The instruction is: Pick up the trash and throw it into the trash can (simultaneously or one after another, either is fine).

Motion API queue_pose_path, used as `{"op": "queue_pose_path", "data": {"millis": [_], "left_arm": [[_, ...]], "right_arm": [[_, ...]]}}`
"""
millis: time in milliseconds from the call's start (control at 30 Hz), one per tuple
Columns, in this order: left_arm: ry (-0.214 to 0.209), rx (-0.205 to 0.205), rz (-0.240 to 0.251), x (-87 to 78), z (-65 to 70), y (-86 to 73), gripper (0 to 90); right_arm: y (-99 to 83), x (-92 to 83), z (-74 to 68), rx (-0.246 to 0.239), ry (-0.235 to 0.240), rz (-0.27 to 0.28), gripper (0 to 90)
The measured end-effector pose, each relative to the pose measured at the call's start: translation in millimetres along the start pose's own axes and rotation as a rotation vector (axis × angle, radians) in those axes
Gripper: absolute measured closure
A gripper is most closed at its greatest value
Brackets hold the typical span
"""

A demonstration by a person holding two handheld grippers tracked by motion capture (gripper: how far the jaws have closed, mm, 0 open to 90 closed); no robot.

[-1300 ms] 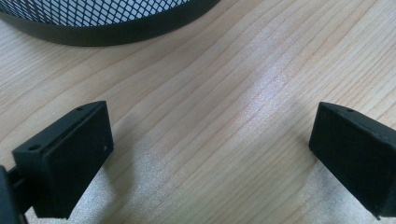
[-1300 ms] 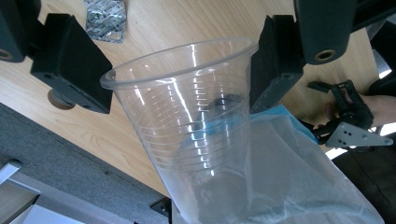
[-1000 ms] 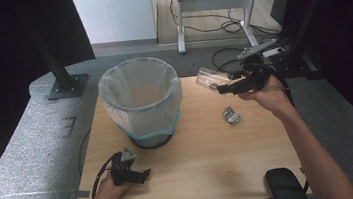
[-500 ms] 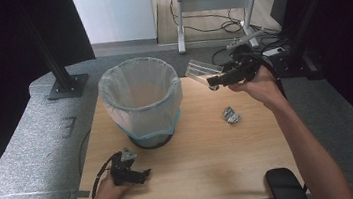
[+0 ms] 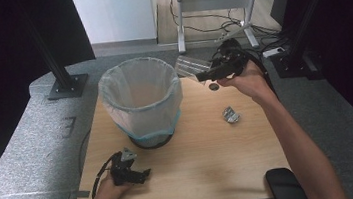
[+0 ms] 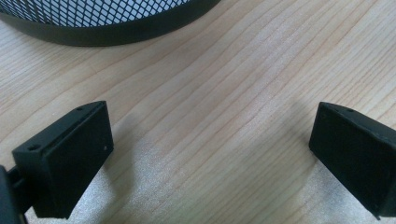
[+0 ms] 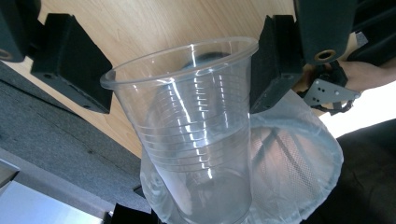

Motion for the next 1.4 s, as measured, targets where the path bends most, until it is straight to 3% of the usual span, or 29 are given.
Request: {"op": "queue_pose_path", "data": {"millis": [533, 1400], "left_arm": [[0.000, 0.000, 0.000, 0.0, 0.0, 0.0, 0.0], [-0.003, 0.001, 0.001, 0.2, -0.2, 0.2, 0.0]], "right_arm": [[29.5, 22.4, -17.1, -0.048, 0.004, -0.003, 23.9], [63.4, 90.4, -50.0, -0.114, 0.016, -0.020, 23.6]]}}
Point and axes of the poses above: each handheld gripper's, and its own axes: x roughly forward along the jaws, y roughly out of its top, z roughly to its right, the point moved 3 cm from there along x, roughly forward along the jaws
